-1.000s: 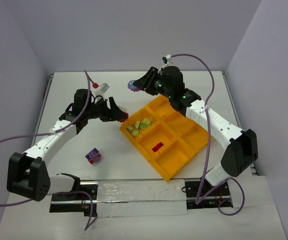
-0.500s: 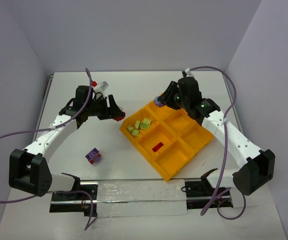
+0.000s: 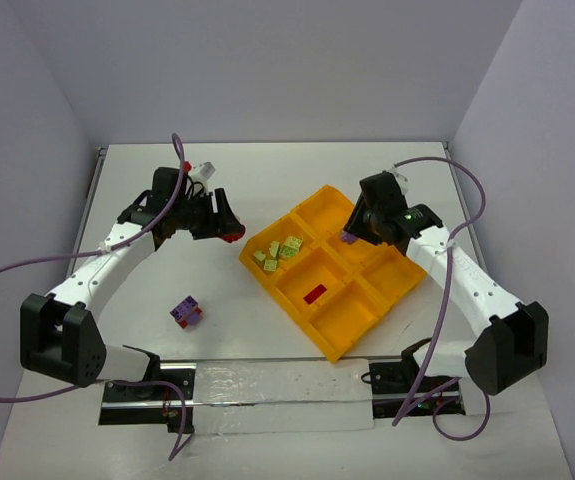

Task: Sort the legos into containers by color

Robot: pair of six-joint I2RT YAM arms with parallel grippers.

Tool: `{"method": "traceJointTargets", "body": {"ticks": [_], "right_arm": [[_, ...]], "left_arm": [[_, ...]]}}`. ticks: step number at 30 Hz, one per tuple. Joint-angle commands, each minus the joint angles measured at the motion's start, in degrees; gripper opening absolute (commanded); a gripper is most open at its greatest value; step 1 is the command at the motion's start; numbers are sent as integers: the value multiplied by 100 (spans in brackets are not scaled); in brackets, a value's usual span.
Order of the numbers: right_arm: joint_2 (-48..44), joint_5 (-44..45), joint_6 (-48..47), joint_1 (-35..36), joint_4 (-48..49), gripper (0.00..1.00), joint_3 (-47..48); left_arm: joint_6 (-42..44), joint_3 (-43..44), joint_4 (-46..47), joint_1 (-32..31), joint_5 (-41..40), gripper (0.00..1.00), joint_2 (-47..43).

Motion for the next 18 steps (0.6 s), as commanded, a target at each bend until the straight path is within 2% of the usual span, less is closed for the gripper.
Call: {"method": "traceJointTargets", "body": {"ticks": [1, 6, 12, 18], "right_arm": [[-386, 150, -62, -277, -280, 0, -378], [-904, 139, -158, -301, -299, 0, -791], [-1793, -395, -276, -295, -596, 0, -1304], [-2379, -1049, 10, -202, -1124, 0, -1825]], "left_arm": [[-147, 114, 123, 11, -18, 0, -86], [-210, 126, 205, 11, 12, 0, -83], [-304, 63, 276, 11, -36, 0, -136], [-394, 43, 359, 11, -157, 0, -188]]}}
